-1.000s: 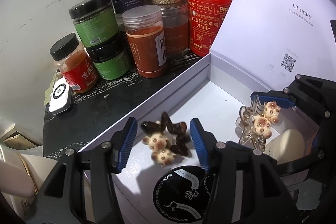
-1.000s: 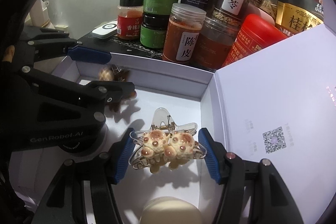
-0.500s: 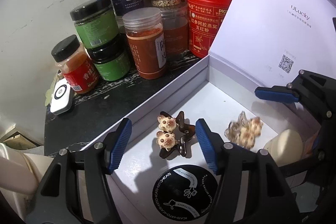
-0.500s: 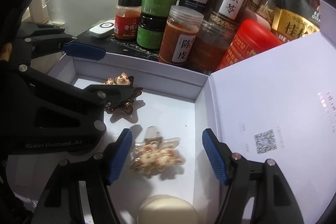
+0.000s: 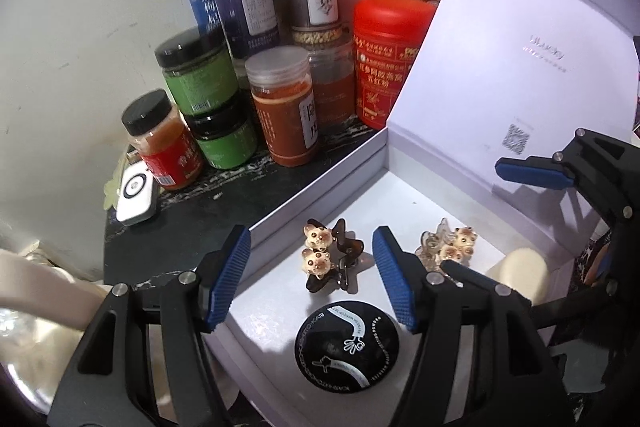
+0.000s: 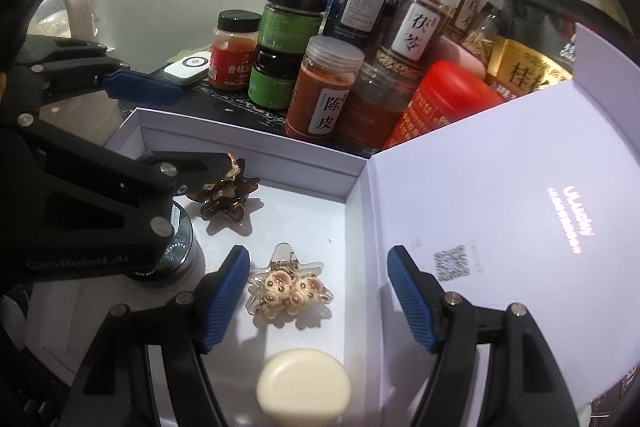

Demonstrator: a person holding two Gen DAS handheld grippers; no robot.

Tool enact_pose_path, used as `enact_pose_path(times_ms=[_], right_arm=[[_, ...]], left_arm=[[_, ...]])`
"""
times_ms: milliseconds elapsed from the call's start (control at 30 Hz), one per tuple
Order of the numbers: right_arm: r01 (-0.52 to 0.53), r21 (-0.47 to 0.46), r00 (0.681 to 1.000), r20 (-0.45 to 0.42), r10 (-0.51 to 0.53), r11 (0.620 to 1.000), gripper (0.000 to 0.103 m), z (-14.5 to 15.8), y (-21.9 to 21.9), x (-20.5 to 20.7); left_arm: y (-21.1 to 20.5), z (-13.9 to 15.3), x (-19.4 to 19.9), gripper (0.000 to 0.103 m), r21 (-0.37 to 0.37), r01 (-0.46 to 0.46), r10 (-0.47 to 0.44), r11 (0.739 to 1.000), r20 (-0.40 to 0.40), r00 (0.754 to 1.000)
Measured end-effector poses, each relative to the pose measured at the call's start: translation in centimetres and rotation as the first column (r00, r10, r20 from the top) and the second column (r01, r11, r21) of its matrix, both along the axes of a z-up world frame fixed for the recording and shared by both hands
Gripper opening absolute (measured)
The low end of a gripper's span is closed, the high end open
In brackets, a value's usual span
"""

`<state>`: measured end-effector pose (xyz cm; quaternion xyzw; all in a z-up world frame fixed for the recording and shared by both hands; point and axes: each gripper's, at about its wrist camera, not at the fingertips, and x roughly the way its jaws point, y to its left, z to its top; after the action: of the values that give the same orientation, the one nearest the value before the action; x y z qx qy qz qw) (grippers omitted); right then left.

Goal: Organize objects
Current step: 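Withdraw both tools up and out of the lavender box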

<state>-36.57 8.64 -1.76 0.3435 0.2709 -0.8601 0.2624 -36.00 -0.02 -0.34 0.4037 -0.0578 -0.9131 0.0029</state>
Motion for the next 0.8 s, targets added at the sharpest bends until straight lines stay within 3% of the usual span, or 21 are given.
enact_pose_path(times_ms=[800], right_arm=[[0.066, -0.046, 0.995, -0.072, -0.069, 0.997, 0.08, 5.5, 4.2, 4.7]], left_arm=[[2.5, 5.5, 5.4, 0.078, -0.031, -0.008, 0.006, 0.999, -0.077, 0.997]])
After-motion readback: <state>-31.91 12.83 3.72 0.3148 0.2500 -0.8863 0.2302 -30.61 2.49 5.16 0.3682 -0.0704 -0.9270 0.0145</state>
